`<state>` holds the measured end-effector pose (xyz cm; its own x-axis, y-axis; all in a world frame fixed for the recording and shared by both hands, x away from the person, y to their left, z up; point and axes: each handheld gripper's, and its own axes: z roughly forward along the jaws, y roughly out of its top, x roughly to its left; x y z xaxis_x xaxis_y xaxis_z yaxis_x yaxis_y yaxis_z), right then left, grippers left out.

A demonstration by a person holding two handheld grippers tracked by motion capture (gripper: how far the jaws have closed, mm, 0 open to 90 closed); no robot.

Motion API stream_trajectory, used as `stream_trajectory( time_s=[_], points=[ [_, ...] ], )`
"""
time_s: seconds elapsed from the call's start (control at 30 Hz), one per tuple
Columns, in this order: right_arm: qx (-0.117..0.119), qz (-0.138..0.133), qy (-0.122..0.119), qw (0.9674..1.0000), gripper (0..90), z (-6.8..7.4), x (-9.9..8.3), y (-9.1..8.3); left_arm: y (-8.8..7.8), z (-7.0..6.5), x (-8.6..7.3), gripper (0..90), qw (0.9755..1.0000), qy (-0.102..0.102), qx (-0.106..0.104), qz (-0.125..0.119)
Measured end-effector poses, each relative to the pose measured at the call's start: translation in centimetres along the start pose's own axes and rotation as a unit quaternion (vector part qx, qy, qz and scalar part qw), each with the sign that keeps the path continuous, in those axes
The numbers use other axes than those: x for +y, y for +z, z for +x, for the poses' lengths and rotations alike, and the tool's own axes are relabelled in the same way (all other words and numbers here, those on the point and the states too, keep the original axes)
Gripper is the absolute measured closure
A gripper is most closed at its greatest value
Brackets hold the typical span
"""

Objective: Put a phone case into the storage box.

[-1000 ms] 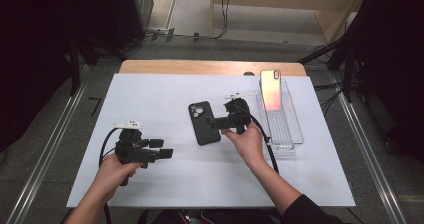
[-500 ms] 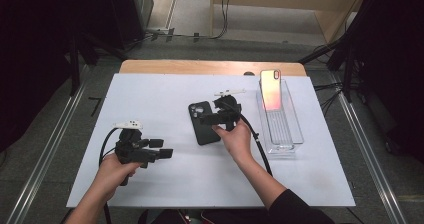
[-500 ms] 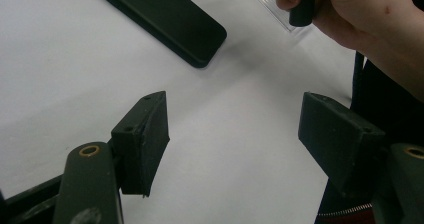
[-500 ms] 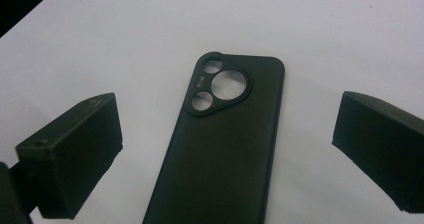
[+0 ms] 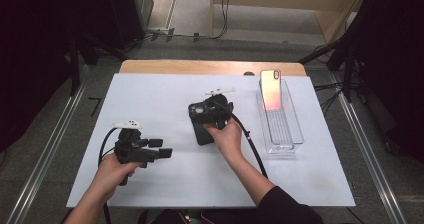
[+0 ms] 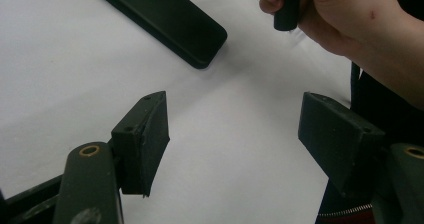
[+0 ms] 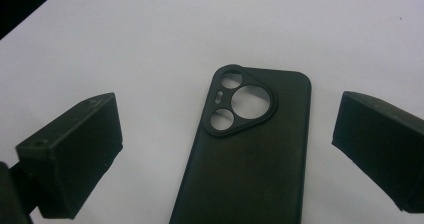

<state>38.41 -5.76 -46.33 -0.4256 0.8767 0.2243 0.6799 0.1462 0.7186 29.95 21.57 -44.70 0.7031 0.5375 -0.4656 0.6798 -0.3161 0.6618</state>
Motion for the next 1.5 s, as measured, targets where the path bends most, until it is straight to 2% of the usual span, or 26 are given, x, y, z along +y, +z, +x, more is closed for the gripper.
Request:
stream_trajectory(
  time_s=[0.4,0.5,0.57,0.93,1.5],
  points=[
    [-0.017,0.005,0.007,0.9998,2.3,-0.1,-0.1,0.8,0.0,0.0,0.0,28.7,1.0000,0.000,0.001,-0.001],
    [-0.026,0.001,-0.003,0.9997,2.3,0.1,-0.3,0.9,0.0,0.0,0.0,28.7,1.0000,0.000,0.001,-0.002],
    [-0.029,0.004,-0.002,0.9996,2.3,0.2,-0.4,1.0,0.0,0.0,0.0,28.7,1.0000,0.000,0.001,-0.001],
    [-0.031,0.003,0.008,0.9995,2.4,0.0,-1.0,1.4,-0.1,0.0,0.0,28.6,1.0000,0.000,0.001,-0.002],
    [-0.051,0.017,0.001,0.9986,3.2,0.0,-2.6,2.6,-0.1,0.1,0.0,28.7,1.0000,0.001,0.001,-0.004]
  ],
)
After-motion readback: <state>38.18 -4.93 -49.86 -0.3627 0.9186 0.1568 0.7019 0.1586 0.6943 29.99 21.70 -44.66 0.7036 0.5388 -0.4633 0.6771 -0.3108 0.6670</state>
